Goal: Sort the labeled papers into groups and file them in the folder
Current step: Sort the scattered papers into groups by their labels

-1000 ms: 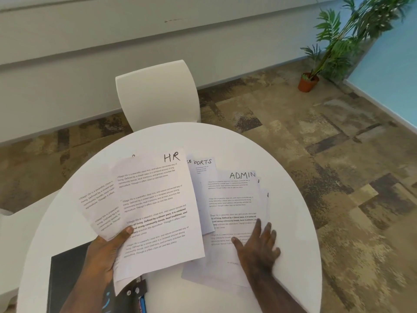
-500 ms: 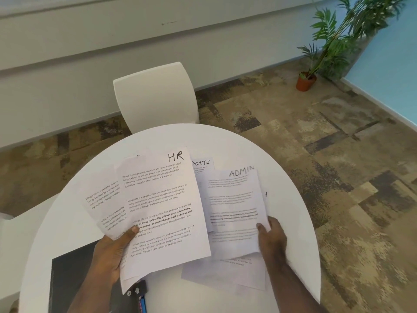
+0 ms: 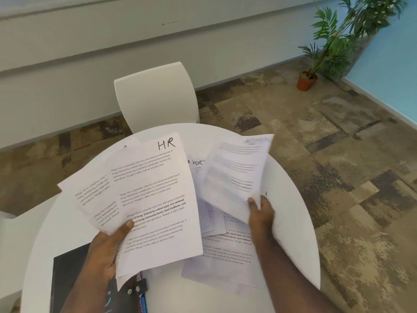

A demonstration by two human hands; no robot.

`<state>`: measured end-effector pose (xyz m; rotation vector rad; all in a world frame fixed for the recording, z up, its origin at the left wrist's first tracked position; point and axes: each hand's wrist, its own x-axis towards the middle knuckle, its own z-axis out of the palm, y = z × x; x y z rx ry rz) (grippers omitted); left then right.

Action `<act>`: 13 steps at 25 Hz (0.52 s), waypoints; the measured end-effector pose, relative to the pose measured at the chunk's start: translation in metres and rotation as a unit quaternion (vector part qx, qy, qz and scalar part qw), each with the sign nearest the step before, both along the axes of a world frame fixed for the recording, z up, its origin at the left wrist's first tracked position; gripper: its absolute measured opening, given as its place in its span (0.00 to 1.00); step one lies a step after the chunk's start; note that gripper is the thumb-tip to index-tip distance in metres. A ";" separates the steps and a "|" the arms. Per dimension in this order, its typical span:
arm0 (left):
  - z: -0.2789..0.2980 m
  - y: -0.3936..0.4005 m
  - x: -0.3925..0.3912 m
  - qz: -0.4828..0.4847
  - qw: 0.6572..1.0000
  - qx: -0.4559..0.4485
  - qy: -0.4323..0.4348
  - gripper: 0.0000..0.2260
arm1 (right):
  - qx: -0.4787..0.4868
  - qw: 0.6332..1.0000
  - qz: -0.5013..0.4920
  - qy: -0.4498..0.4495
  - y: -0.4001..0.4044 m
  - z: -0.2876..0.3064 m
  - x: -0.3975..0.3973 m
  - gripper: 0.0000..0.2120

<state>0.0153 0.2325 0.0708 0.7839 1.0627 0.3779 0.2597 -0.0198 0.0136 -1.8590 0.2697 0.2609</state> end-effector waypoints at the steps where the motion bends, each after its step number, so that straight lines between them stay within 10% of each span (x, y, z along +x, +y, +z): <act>1: 0.002 0.001 0.001 0.000 1.000 -0.001 -0.004 0.19 | -0.005 0.999 0.043 0.003 0.019 0.002 -0.010 0.13; 9: -0.002 0.005 -0.013 0.005 1.000 -0.008 -0.003 0.22 | -0.038 0.962 0.247 0.107 0.080 0.002 -0.063 0.16; 13: -0.007 0.004 -0.020 0.011 1.000 -0.019 0.006 0.24 | -0.378 0.903 0.202 -0.020 0.022 -0.016 -0.053 0.30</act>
